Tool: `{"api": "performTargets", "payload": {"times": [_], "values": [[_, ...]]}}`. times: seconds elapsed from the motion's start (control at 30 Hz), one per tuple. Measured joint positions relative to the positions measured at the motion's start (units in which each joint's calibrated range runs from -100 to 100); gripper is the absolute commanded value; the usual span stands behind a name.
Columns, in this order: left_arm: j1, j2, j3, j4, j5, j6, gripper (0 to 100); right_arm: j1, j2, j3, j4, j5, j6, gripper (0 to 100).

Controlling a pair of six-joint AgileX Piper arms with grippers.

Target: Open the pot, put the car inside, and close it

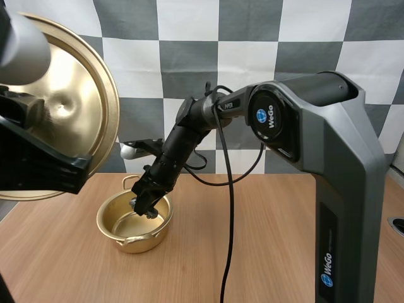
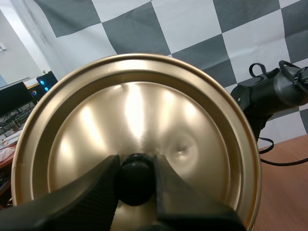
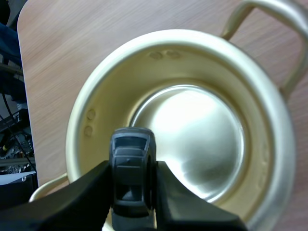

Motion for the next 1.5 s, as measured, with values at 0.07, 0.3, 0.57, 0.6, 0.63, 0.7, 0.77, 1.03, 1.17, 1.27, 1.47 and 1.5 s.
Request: {"api": "performTargets", "payload": {"times": [0.07, 0.3, 0.57, 0.6, 0.63, 0.7, 0.77, 1.03, 1.17, 1.27, 1.47, 1.5], "values": [[0.00, 0.0, 0.0, 0.0, 0.0, 0.0, 0, 0.7, 0.8, -0.9, 0.0, 0.0, 0.0, 0], [0.43, 0.0, 0.0, 0.0, 0.0, 0.0, 0, 2.6, 2.1, -4.7, -0.9, 0.1, 0.0, 0], [0.43, 0.0, 0.0, -0.2, 0.0, 0.0, 0, 2.6, 5.0, -6.7, -4.6, 0.2, 1.9, 0], [0.43, 0.0, 0.0, -0.3, 0.0, 0.0, 0, 2.6, 5.3, -6.7, -4.6, 0.2, 1.9, 0], [0.43, 0.0, 0.0, -0.4, 0.0, 0.0, 0, 2.6, 5.6, -6.7, -4.9, 0.2, 1.9, 0], [0.43, 0.0, 0.0, -0.4, 0.0, 0.0, 0, 2.6, 5.8, -6.7, -4.9, 0.2, 1.9, 0], [0.43, 0.0, 0.0, -0.4, 0.0, 0.0, 0, 2.6, 5.8, -6.7, -4.8, 0.2, 1.9, 0], [0.43, 0.0, 0.0, -0.4, 0.0, 0.0, 0, 2.6, 5.8, -6.7, -4.9, 0.2, 1.9, 0], [0.43, 0.0, 0.0, -0.4, 0.0, 0.0, 0, 2.6, 5.8, -6.7, -4.9, 0.2, 2.8, 0], [0.43, 0.0, 0.0, -0.4, 0.0, 0.0, 0, 2.6, 5.8, -6.7, -4.9, 0.2, 3.1, 0], [0.43, 0.0, 0.0, -0.4, 0.0, 0.0, 0, 2.6, 5.8, -6.7, -4.6, 0.2, 3.1, 16], [0.43, 0.0, 0.0, -0.4, 0.0, 0.0, 0, 2.6, 5.8, -6.7, -4.4, 0.2, 3.1, 34]]}}
